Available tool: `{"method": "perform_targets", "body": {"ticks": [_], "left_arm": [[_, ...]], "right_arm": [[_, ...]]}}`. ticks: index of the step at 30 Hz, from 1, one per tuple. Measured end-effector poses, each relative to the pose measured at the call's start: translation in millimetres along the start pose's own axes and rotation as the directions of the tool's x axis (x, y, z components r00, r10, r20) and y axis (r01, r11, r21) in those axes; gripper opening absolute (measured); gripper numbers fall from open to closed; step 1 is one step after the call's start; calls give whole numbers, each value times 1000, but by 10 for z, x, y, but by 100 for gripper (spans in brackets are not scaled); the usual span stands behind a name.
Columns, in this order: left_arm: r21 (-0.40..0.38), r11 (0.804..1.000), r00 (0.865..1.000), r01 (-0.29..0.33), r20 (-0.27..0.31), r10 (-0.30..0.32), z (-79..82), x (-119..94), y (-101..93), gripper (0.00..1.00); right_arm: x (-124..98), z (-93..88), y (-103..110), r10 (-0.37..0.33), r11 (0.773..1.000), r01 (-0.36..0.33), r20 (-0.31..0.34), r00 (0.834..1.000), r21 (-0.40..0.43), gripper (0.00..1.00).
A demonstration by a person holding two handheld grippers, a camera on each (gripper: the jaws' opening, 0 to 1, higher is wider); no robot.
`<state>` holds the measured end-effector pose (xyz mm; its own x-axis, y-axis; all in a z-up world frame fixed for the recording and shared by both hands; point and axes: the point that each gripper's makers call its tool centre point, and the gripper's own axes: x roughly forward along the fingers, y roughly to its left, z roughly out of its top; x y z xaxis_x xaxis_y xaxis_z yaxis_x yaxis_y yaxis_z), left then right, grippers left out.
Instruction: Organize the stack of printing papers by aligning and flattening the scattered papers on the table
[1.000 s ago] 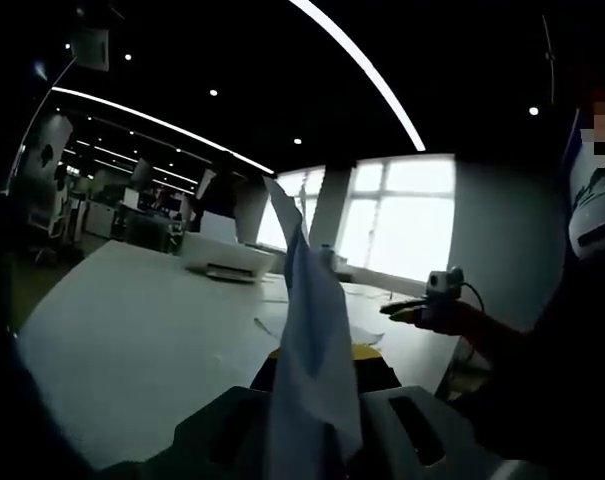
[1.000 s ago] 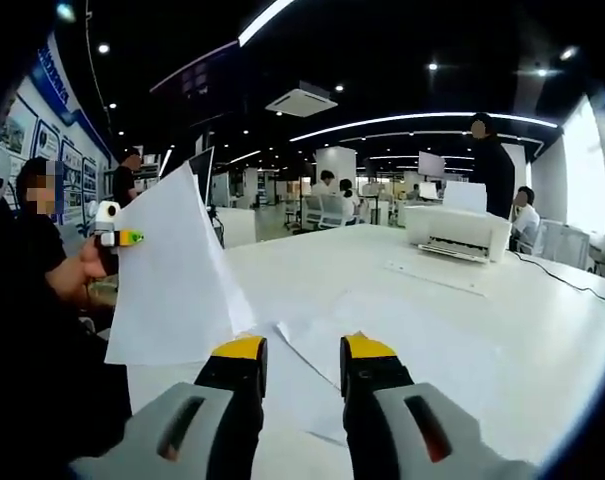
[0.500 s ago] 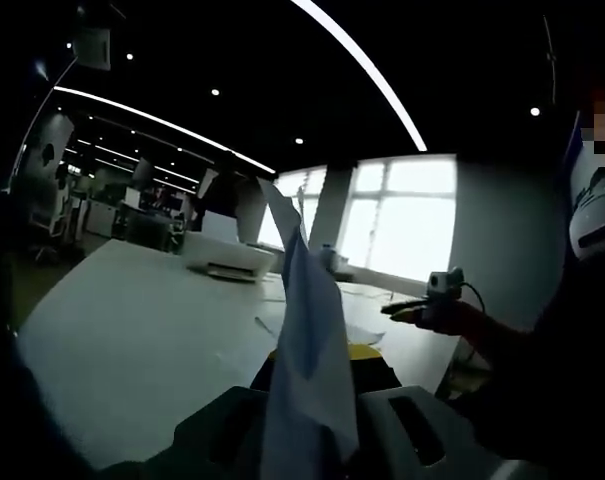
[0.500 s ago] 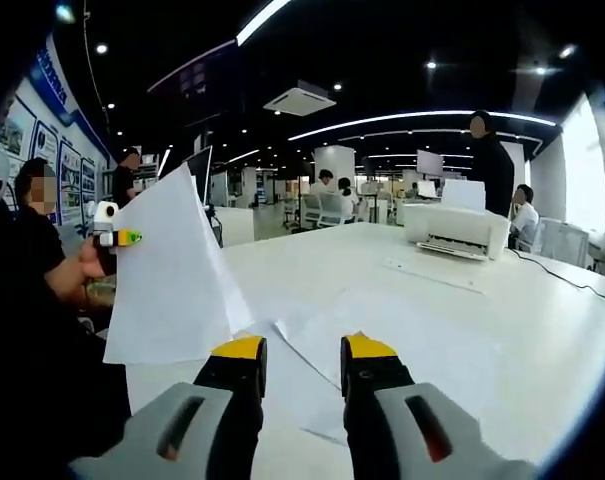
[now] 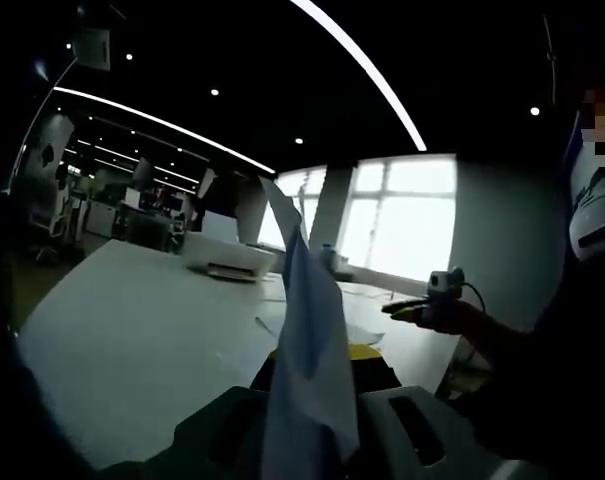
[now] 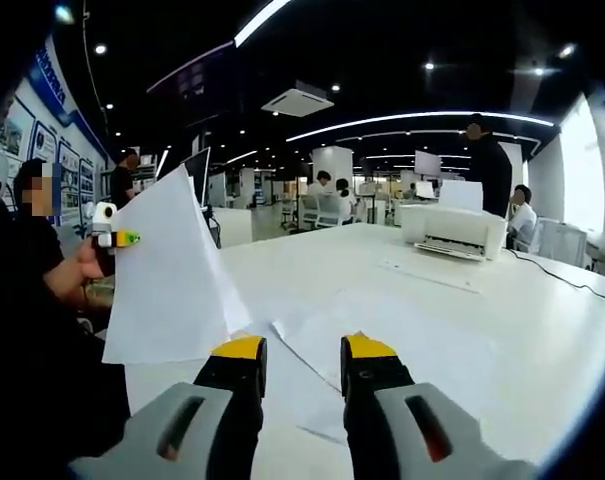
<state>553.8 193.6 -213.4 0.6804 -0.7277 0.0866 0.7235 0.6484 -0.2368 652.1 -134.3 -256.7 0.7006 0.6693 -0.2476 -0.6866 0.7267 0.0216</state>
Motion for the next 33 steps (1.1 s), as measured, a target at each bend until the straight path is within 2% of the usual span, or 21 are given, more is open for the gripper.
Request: {"method": "perform_targets", "body": {"ticks": [33], "left_arm": [[4, 1000, 1000, 7, -11, -7, 1, 26, -25, 6]], "right_arm": [[-98, -20, -198, -51, 999, 52, -7, 999, 18, 28]]}}
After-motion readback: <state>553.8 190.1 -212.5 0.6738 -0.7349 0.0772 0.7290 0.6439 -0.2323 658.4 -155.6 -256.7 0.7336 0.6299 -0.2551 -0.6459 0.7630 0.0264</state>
